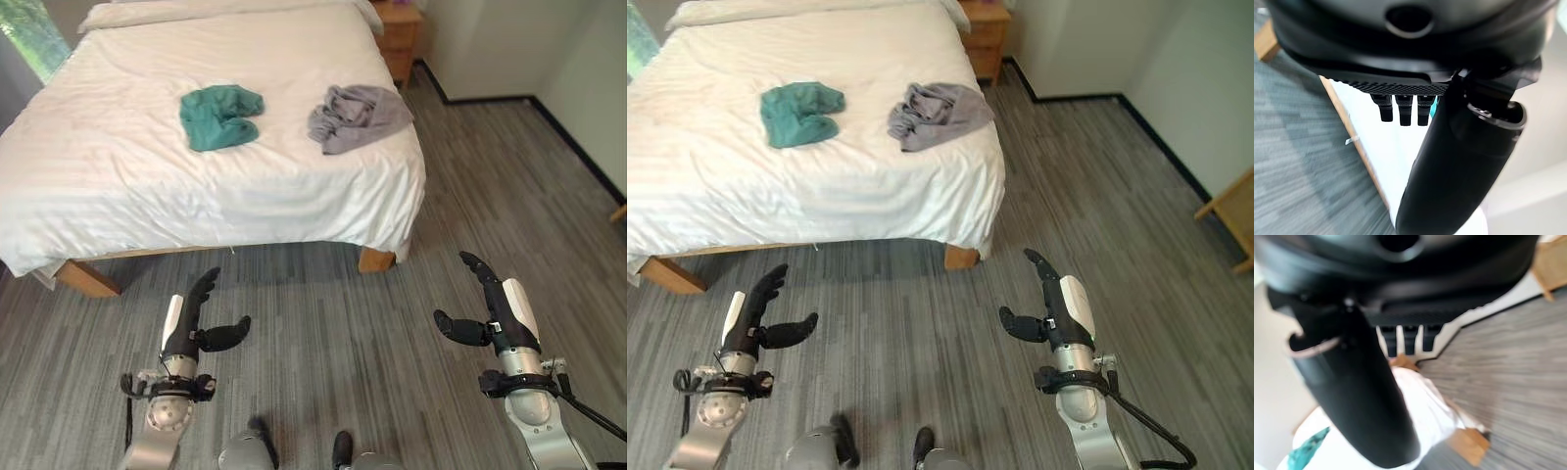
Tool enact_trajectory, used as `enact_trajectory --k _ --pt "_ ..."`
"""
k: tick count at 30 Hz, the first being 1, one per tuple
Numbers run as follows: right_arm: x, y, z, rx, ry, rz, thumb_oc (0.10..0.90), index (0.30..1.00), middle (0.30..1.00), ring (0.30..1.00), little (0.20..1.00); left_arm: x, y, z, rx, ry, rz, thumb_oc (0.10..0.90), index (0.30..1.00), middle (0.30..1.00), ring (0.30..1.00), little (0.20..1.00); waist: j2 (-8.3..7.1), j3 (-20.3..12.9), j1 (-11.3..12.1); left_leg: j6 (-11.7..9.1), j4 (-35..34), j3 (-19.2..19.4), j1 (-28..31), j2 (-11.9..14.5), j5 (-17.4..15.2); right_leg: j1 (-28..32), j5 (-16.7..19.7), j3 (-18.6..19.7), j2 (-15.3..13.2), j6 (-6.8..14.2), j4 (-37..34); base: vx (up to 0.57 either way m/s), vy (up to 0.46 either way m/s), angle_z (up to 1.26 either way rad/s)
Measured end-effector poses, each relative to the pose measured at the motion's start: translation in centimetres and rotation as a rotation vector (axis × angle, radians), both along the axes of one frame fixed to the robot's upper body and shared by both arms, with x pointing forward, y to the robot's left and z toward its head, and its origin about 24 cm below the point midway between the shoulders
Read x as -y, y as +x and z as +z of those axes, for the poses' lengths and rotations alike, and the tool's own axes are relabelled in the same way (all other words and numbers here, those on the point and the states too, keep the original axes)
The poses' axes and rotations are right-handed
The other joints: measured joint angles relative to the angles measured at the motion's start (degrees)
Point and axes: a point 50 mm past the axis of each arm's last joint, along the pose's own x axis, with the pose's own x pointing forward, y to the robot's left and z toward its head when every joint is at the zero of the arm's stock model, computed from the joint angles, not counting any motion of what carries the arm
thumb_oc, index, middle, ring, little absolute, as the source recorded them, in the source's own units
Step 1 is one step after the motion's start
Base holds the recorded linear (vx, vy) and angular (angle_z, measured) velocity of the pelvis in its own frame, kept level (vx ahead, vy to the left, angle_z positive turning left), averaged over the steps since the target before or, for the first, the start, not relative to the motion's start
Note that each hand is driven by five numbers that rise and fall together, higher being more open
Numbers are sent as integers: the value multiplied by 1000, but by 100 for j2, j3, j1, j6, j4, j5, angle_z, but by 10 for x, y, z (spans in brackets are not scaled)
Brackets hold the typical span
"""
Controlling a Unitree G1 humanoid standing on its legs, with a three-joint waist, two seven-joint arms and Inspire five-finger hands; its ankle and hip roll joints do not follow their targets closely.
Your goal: Pick up bed clothes into laundry basket.
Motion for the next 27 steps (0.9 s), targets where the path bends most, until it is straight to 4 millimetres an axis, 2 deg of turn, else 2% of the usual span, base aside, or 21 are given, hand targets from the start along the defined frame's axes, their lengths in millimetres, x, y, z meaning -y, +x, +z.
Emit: enact_trajectory --k 1,3,5,6,7,9,10,11,12,14,16,17,18,19,20,22,23,24,25,26,27 --pt "1 0 -3 -25 -14 1 800 900 900 900 900 4 1 -3 -8 -15 -3 800 900 900 900 900 201 -2 -53 20 -676 35 -16 49 191 88 -116 -3 197 -1 1 412 58 -12" --pt "-1 -1 -5 -41 -16 7 800 900 900 900 900 5 3 -4 -10 -17 -4 800 900 900 900 900 232 -10 -57 0 -760 -37 -194 46 261 163 -258 78 284 -60 2 500 75 -20" --pt "-5 1 -5 -41 -16 25 800 900 900 900 900 4 2 -5 -16 -19 0 800 900 900 900 900 239 -27 64 37 -752 -311 -501 13 299 273 -363 359 333 -87 5 444 86 -56" --pt "-6 2 -5 -41 -15 31 800 900 900 900 900 3 1 -6 -20 -17 2 800 900 900 900 900 254 -35 81 63 -746 -301 -571 14 367 322 -401 453 342 -72 7 449 95 -65" --pt "-10 4 -5 -47 -18 53 800 900 900 900 900 1 -4 -8 -33 -14 8 800 900 900 900 900 267 -52 101 68 -665 -317 -620 4 409 502 -605 666 321 58 30 626 144 -81" --pt "-12 3 -7 -65 -28 75 800 900 900 900 900 -1 -12 -14 -63 -13 18 800 900 900 900 900 274 -230 215 233 -585 -325 -626 -34 435 625 -793 907 247 85 60 633 139 -89" --pt "-13 2 -8 -69 -31 81 800 900 900 900 900 -3 -13 -15 -68 -11 25 800 900 900 900 900 262 -338 212 543 -624 -373 -525 -160 701 771 -937 978 108 164 7 593 132 -62" --pt "-16 3 -10 -83 -29 91 800 900 900 900 900 -6 -14 -15 -70 -9 37 800 900 900 900 900 87 -400 216 716 -632 -331 -394 -335 934 876 -1065 1062 -102 260 7 709 192 -75" --pt "-24 4 -13 -98 -35 130 800 900 900 900 900 -10 -10 -11 -56 -5 50 800 900 900 900 900 -200 -464 310 985 -442 -211 -270 -541 823 624 -1341 1004 -378 610 735 424 164 -58" --pt "-27 2 -17 -115 -46 140 800 900 900 900 900 -11 0 -3 -32 21 23 800 900 900 900 900 -303 -529 258 1145 -572 -229 30 -720 724 320 -1187 635 -477 969 1785 427 204 0" --pt "-30 10 -7 -77 -100 144 800 900 900 900 900 -8 13 8 7 50 -12 800 900 900 900 900 -305 -524 33 1225 -718 -524 464 -857 461 -861 -593 643 -791 1671 4658 266 157 61" --pt "-32 15 1 -34 -115 145 800 900 900 900 900 -8 17 12 19 66 -26 800 900 900 900 900 -309 -525 -13 1211 -716 -529 573 -941 422 -1231 -642 612 -1015 1688 5272 254 84 26" --pt "-39 28 23 66 -185 170 800 900 900 900 900 -8 24 21 63 70 -16 800 900 900 900 900 -163 -453 16 1382 -714 -624 780 -911 211 -1774 -956 332 -1291 1502 5453 249 24 14" --pt "-42 34 35 123 -212 179 800 900 900 900 900 -7 27 25 83 67 -7 800 900 900 900 900 -53 -386 5 1380 -708 -628 859 -890 213 -1956 -1023 91 -1403 1479 5251 231 -75 21" --pt "-49 44 58 226 -285 200 800 900 900 900 900 -6 32 30 117 50 9 800 900 900 900 900 196 -258 -2 1433 -709 -816 997 -776 173 -2210 -1173 -161 -1387 1236 4521 253 -137 48" --pt "-56 55 81 318 -391 231 800 900 900 900 900 -5 36 34 142 28 21 800 900 900 900 900 321 -197 14 1425 -705 -950 1145 -718 180 -2332 -1015 -299 -1241 1004 3292 244 -214 61" --pt "-65 67 96 376 -456 254 800 900 900 900 900 -4 36 31 148 2 40 800 900 900 900 900 422 -186 5 1464 -706 -1342 1232 -578 142 -2318 -750 -86 -867 764 2164 212 -225 82" --pt "-67 73 104 401 -489 252 800 900 900 900 900 -4 38 28 136 -14 45 800 900 900 900 900 427 -181 17 1395 -675 -1494 1259 -527 160 -2201 -341 104 -668 824 1209 177 -186 107" --pt "-68 78 110 419 -499 242 800 900 900 900 900 -3 38 26 124 -26 40 800 900 900 900 900 316 -205 65 1393 -654 -1466 1325 -568 160 -2022 258 151 -635 762 371 184 -170 110" --pt "-68 82 112 425 -509 230 800 900 900 900 900 -2 37 23 115 -35 39 800 900 900 900 900 214 -225 130 1256 -640 -1488 1439 -604 98 -1857 599 398 -622 801 -82 180 -140 111" --pt "-67 88 111 412 -528 223 800 900 900 900 900 -3 34 19 96 -41 41 800 900 900 900 900 110 -247 166 907 -627 -1558 1614 -635 -8 -1649 964 437 -690 726 -35 198 -154 111"
